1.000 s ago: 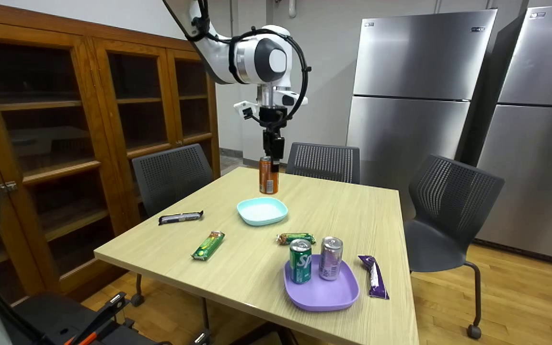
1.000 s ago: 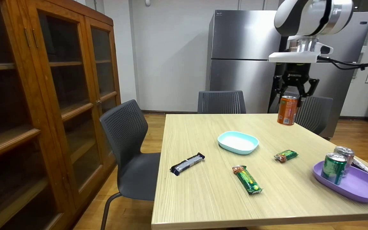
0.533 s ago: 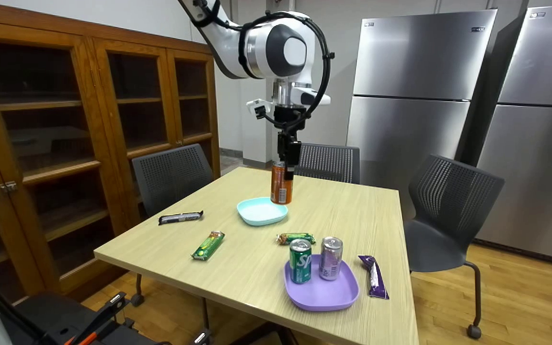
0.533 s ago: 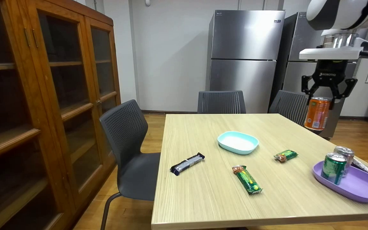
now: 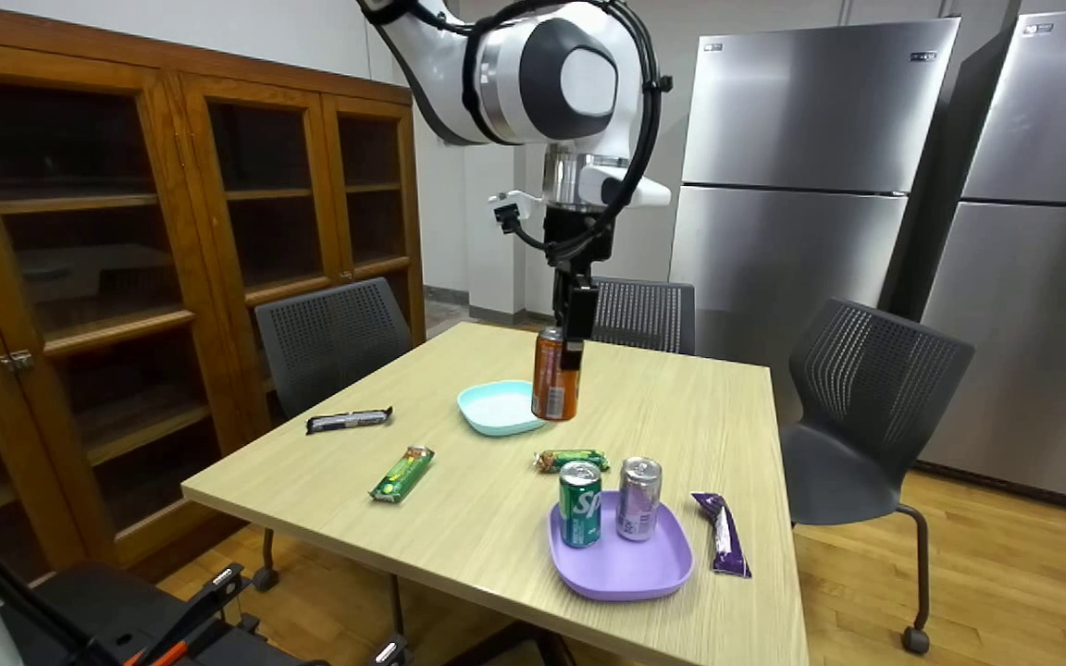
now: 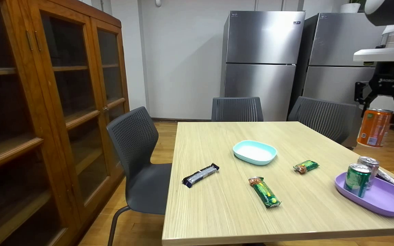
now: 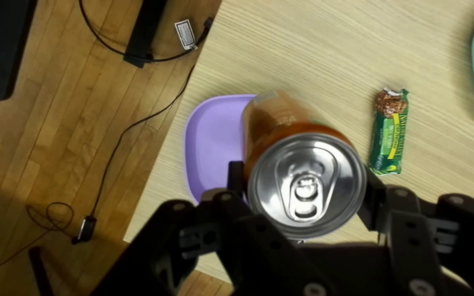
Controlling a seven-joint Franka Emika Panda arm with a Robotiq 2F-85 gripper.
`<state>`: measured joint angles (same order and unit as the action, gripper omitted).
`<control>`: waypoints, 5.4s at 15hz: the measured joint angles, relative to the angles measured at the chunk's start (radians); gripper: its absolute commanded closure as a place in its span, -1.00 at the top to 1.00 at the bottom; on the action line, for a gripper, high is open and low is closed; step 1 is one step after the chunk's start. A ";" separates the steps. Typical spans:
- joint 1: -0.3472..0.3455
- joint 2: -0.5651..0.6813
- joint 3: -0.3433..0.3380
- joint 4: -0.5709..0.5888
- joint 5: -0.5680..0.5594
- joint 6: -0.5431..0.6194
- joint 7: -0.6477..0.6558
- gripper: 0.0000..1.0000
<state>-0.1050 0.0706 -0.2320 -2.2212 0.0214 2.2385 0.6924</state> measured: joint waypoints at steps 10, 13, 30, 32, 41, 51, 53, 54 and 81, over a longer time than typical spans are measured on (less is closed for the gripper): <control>-0.049 -0.065 -0.015 -0.175 -0.112 0.128 0.148 -0.24; -0.051 -0.058 -0.015 -0.199 -0.128 0.173 0.203 -0.24; -0.059 0.172 -0.093 -0.176 -0.092 0.361 0.551 -0.24; -0.059 0.198 -0.098 -0.160 -0.054 0.365 0.571 -0.24; -0.059 0.322 -0.103 -0.083 0.095 0.393 0.639 -0.24; -0.059 0.415 -0.100 -0.016 0.223 0.411 0.649 -0.24; -0.059 0.428 -0.100 -0.007 0.230 0.412 0.656 -0.24; -0.059 0.434 -0.100 -0.002 0.233 0.413 0.659 -0.24; -0.044 0.311 -0.044 0.037 0.258 0.458 0.638 1.00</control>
<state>-0.1492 0.3821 -0.2761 -2.1844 0.2791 2.6960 1.3301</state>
